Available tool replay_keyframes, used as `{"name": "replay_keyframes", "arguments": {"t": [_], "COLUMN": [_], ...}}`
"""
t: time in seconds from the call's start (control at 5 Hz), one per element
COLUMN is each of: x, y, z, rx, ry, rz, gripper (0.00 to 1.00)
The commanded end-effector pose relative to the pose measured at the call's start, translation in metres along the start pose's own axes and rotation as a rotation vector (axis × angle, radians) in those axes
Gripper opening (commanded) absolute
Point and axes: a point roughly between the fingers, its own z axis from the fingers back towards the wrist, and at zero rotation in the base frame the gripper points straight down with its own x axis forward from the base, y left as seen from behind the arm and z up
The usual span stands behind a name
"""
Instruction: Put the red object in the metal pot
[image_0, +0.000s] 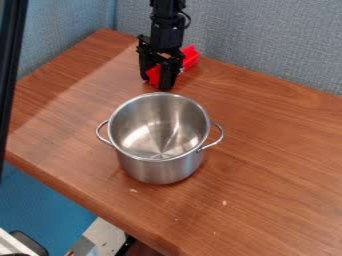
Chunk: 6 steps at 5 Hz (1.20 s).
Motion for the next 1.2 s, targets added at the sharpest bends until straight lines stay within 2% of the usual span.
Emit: {"name": "replay_keyframes", "arguments": {"t": [0.0, 0.8, 1.0], "x": [0.001, -0.004, -0.004], "y": [-0.001, -0.002, -0.001], "z": [0.041, 0.056, 0.056], "rx": [0.044, 0.03, 0.03], "ry": [-0.098, -0.149, -0.15], "rz": [0.009, 0.063, 0.07], "gripper": [0.0, 0.0, 0.0]}}
